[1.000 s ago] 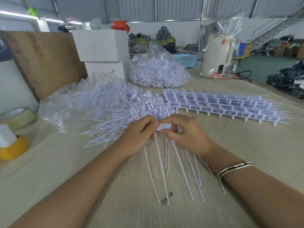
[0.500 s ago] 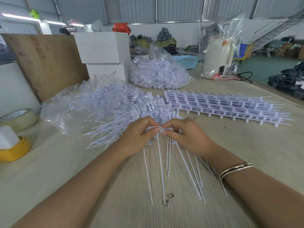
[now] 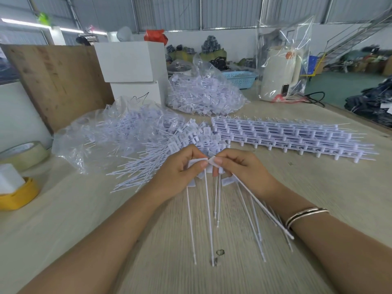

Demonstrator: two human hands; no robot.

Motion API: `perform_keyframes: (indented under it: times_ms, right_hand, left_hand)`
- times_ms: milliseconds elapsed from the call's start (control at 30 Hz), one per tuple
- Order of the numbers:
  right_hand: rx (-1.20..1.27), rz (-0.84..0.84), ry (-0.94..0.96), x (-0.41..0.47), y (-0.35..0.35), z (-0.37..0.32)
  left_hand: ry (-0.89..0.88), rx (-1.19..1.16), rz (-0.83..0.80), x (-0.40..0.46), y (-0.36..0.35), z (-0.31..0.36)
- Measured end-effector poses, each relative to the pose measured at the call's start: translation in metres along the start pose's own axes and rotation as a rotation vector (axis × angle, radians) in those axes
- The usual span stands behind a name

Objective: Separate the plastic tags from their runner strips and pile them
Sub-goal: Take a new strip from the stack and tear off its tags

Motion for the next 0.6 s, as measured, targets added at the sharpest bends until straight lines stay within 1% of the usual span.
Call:
perform_keyframes:
  times_ms: [67,133,167,200,233,300,367,433,500,600]
  right_hand:
    - [0.118,0.043,-0.011,0.001,0.003,-0.001]
    - [0.237,0.179,0.001,0.002,0.016,-0.002]
    - [0.23,0.233,0.006,0.002,0.024,-0.001]
    - [0.166,0.259,-0.003,0.001,0.03,0.0]
    - [0.047,0.25,-0.028,0.001,0.035,0.004]
    - [-0.299,0.143,-0.052,0.0,0.037,0.011]
    - [-0.53,0.04,0.025,0.003,0.032,0.015]
    - [-0.683,-0.012,0.083,0.005,0.028,0.016]
    - [-0.795,-0.032,0.078,0.006,0.027,0.016]
    - [-0.831,0.008,0.089,0.004,0.026,0.011]
  left_hand:
    - [0.015,-0.079,-0.004,-0.001,0.002,-0.001]
    - [0.037,-0.154,-0.003,-0.003,0.004,-0.004]
    - [0.046,-0.177,0.002,-0.003,0.005,-0.005]
    - [0.057,-0.185,0.007,-0.003,0.006,-0.006]
    - [0.069,-0.184,0.01,-0.003,0.006,-0.007]
    - [0.085,-0.173,-0.001,-0.001,0.005,-0.011]
    - [0.096,-0.157,-0.031,0.001,0.004,-0.013]
    - [0.11,-0.153,-0.043,0.001,0.004,-0.014]
    - [0.108,-0.143,-0.041,0.0,0.004,-0.014]
    - [0.083,-0.072,-0.05,-0.001,0.003,-0.014]
Point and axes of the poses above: each hand's wrist, its own x-axis towards the middle knuckle, its own y-axis out of the back of the hand, z = x × y, the point moved 1 cm from there along x, towards the middle knuckle, and after that the axes turned 11 degrees about x, right-handed, at the moved point
